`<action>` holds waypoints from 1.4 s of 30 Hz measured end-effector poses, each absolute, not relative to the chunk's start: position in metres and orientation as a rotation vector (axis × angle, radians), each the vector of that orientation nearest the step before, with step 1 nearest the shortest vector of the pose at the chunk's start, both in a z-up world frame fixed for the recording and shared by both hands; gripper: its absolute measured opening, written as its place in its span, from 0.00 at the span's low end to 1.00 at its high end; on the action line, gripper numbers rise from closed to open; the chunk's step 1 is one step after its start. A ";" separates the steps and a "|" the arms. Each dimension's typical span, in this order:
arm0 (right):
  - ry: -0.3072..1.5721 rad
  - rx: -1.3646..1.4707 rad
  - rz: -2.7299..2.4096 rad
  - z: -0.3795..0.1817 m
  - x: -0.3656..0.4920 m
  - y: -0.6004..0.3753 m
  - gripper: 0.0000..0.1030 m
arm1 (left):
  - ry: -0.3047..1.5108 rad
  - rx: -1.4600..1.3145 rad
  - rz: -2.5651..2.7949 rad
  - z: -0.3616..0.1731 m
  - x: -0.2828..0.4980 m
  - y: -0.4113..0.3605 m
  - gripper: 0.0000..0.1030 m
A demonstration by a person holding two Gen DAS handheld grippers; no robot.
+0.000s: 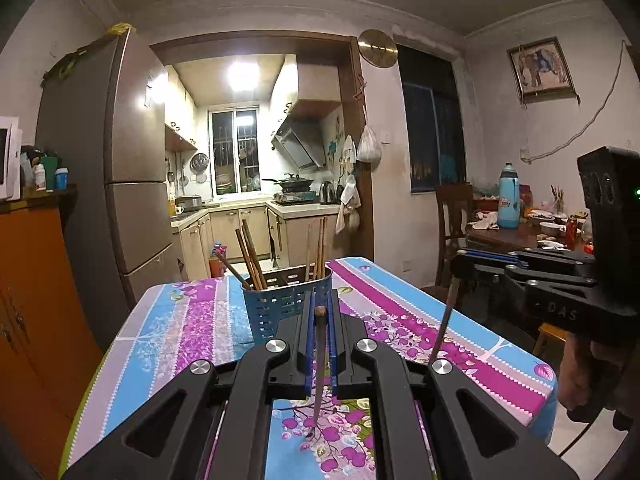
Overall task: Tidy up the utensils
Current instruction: 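Lift the chopsticks and carry both tools to the blue holder, then lower the held chopsticks upright into the holder with both tools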
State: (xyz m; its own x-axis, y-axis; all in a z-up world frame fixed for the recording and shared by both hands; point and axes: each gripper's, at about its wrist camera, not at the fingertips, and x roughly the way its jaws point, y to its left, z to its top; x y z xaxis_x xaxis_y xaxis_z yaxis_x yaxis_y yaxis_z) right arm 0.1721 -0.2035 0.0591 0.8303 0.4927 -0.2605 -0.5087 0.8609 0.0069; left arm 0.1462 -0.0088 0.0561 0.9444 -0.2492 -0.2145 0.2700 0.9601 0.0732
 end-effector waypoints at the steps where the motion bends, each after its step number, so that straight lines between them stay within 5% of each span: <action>1: 0.256 -0.065 0.530 0.061 0.174 -0.202 0.05 | 0.215 0.099 -0.270 0.060 0.148 -0.009 0.07; 42: 0.199 -0.037 0.515 0.201 0.329 -0.186 0.05 | 0.198 0.044 -0.208 0.227 0.302 0.001 0.07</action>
